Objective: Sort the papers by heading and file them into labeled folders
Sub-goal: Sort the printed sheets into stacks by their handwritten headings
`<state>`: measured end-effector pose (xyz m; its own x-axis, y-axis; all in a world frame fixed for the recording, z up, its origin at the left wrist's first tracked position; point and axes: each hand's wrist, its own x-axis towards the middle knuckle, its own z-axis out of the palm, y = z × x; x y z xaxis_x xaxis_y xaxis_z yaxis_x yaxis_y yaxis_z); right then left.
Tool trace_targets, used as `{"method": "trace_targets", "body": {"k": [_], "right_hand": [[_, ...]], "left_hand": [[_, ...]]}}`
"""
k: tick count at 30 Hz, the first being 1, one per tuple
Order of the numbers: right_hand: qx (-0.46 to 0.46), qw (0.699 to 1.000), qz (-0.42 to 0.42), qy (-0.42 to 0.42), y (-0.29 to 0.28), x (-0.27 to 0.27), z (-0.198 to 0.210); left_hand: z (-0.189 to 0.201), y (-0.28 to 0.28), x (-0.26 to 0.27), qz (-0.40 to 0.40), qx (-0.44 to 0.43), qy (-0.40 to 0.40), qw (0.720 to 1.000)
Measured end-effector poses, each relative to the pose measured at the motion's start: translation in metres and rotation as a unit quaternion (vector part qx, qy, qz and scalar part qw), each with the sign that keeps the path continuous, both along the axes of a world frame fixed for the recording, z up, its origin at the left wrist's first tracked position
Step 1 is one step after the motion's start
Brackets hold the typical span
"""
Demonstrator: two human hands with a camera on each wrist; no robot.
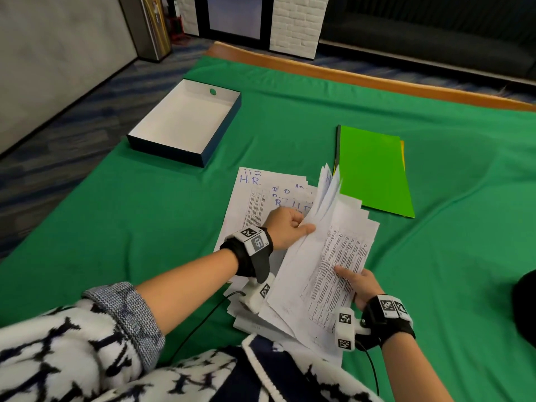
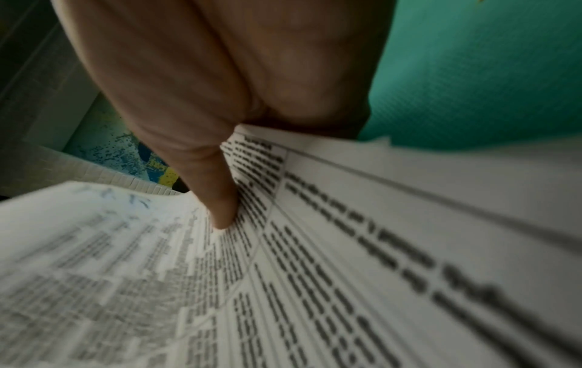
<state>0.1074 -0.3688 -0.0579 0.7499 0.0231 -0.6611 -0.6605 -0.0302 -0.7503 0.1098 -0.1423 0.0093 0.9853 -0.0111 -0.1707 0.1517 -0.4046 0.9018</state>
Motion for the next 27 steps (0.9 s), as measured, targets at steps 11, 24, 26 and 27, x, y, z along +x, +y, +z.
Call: {"method": "trace_targets", "body": {"k": [11,24,26,27], "right_hand": [[-0.001,1.000,0.009,0.015,0.000,-0.002,0.002],[-0.009,1.000,-0.003,0.018,0.002,-0.003,0.001],[-0.013,1.000,-0.002,0.021,0.002,-0.003,0.001],[-0.015,1.000,-0.001,0.023,0.001,-0.003,0.001]], "left_hand": [[-0.042,0.026,-0.023,-0.054,0.041,0.143,0.987],[-0.067,0.012,-0.012,0.049,0.344,0.161,0.924],[-0.070,0.007,-0.009,0.066,0.353,0.142,0.922],[-0.069,0.005,-0.008,0.076,0.346,0.145,0.924]]}}
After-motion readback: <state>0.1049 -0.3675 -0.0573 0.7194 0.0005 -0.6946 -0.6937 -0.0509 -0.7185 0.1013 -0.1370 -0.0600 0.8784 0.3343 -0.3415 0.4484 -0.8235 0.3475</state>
